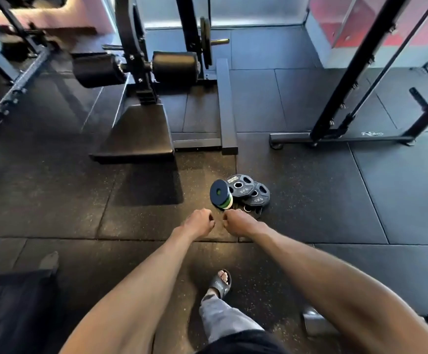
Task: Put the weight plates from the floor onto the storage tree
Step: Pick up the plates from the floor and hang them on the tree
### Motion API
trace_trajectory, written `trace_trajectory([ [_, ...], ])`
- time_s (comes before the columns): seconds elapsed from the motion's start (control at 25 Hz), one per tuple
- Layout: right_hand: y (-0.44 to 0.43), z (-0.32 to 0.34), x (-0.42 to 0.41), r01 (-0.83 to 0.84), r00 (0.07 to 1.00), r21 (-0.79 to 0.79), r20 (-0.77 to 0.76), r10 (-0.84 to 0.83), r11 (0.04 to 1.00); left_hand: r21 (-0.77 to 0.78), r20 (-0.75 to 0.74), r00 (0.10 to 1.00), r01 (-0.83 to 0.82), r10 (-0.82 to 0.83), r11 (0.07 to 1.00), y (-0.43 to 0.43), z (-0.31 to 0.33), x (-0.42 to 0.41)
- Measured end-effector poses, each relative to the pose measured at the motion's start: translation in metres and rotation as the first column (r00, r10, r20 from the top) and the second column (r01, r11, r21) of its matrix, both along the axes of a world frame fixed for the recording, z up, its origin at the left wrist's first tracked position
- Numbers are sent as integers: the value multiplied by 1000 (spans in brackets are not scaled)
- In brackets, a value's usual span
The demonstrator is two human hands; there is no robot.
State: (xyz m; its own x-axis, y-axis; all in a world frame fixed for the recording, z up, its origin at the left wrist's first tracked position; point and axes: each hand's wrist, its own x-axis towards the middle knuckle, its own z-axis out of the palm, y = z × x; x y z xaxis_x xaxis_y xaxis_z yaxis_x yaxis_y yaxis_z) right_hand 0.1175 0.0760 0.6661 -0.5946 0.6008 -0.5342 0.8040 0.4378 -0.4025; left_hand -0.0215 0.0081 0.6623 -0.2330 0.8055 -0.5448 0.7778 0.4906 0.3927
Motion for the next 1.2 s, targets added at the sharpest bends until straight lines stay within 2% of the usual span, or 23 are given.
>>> trace_trajectory([
  [0.08, 33, -7, -11, 43, 999, -57, 9, -42, 997, -45, -30, 997, 66, -68, 997, 37, -2, -15],
  [0.28, 107, -15, -35, 154, 988, -58, 7, -153, 986, -58, -72, 969, 233, -236, 971, 137, -6, -47],
  [0.6, 220, -56, -73, 259, 961, -111, 125, -246, 959, -111, 39, 915, 402, -401, 909, 283, -66, -87],
  [0.84, 300, -94, -96, 443, 890, -194, 210, -404, 875, -191, 160, 906, 417, -391, 889, 368, -97, -124],
  [1.0, 346, -134, -104, 439, 893, -231, 224, -391, 869, -276, 176, 925, 376, -338, 885, 414, -137, -136],
  [1.12, 378, -189, -99, 401, 909, -257, 227, -349, 879, -307, 191, 953, 285, -235, 908, 442, -185, -133],
  [1.2, 400, -240, -91, 372, 920, -281, 235, -312, 885, -350, 197, 974, 176, -111, 920, 460, -229, -125],
])
